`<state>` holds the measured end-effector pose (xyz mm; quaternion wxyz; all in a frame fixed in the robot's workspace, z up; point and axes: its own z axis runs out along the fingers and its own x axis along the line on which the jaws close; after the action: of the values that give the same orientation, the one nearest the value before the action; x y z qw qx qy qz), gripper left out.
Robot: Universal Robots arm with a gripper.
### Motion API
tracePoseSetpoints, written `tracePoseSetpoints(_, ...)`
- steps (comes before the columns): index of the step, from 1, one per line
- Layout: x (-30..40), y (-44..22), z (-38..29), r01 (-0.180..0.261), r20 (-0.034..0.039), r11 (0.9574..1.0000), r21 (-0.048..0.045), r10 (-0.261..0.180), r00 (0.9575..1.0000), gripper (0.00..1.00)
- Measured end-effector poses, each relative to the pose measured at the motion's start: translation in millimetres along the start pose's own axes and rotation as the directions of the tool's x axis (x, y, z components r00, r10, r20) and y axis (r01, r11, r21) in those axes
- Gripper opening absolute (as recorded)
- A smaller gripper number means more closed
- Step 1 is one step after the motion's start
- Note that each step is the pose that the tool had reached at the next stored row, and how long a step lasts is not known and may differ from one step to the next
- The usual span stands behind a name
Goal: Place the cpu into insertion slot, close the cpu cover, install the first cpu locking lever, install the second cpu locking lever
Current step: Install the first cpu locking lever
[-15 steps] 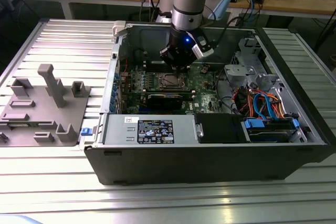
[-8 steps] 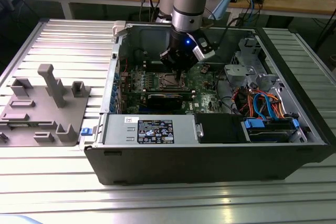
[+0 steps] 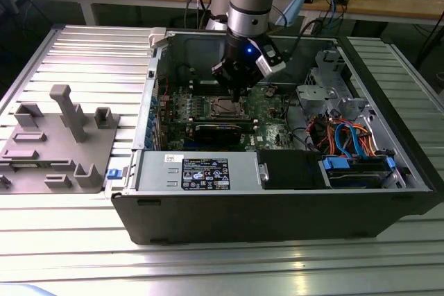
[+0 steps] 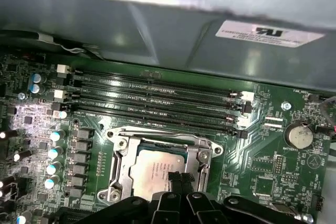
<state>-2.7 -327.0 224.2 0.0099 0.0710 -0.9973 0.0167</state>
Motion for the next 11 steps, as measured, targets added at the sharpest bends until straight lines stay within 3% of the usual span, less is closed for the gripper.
tracePoseSetpoints(11, 0.5, -0.7, -21.4, 0.0, -0.0001, 1.0, 0.0001, 0.0, 1.0, 0.11)
